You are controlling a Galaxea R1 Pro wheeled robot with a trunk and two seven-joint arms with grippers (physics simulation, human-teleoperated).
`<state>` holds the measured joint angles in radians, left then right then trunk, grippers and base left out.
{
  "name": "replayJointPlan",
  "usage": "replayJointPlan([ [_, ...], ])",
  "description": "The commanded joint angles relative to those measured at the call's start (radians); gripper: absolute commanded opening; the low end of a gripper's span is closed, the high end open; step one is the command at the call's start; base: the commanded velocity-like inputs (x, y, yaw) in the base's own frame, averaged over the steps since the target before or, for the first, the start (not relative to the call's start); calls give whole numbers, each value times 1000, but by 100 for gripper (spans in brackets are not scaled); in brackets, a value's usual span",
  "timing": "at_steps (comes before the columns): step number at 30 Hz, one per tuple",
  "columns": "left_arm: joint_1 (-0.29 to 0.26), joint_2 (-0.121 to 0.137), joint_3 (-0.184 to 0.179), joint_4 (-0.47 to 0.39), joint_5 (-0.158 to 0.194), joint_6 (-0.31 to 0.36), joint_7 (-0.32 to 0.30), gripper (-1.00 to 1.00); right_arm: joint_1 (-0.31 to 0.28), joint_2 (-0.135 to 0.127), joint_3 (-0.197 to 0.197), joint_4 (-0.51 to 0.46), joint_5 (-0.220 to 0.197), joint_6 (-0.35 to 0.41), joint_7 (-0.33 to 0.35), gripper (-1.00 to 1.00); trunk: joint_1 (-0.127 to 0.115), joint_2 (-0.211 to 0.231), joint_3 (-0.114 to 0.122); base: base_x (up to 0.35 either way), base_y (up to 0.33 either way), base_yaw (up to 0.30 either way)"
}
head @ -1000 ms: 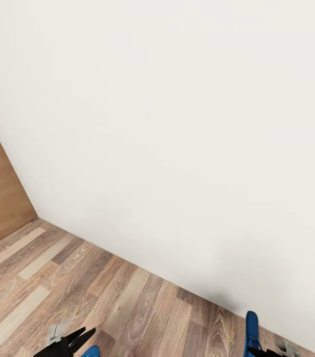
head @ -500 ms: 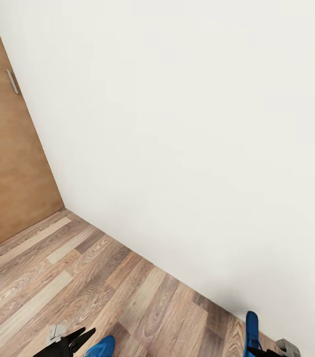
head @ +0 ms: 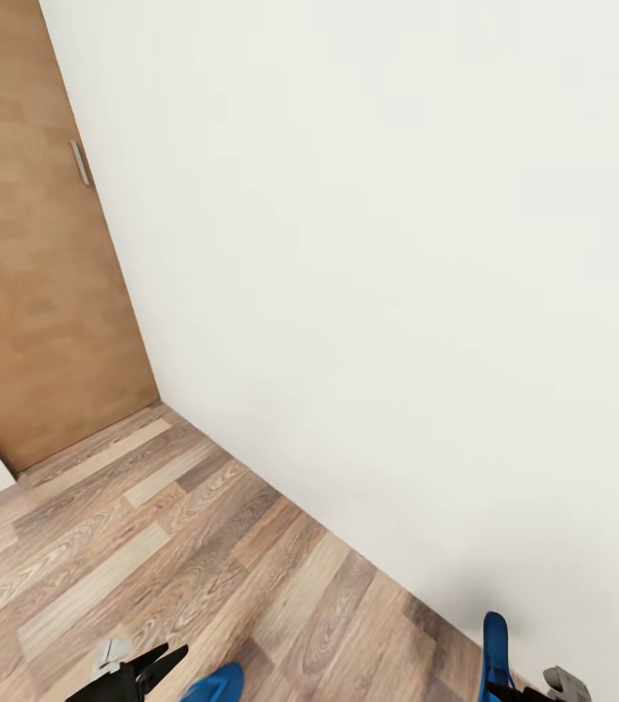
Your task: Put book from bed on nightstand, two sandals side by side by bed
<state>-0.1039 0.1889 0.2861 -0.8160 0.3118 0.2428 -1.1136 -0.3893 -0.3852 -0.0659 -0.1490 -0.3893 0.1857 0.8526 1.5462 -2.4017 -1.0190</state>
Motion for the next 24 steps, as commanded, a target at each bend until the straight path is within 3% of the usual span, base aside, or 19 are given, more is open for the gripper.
replayJointPlan([
  [1,0,0,1,0,4,10,-3,100,0,0,-7,0,-2,11,3,-100,0,0,-1,107,-63,19],
  [8,0,0,1,0,4,10,-3,100,0,0,-6,-1,-2,11,3,-100,0,0,-1,24,-14,64],
  [24,0,0,1,0,4,10,-3,100,0,0,-7,-1,-2,11,3,-100,0,0,-1,0,0,279],
])
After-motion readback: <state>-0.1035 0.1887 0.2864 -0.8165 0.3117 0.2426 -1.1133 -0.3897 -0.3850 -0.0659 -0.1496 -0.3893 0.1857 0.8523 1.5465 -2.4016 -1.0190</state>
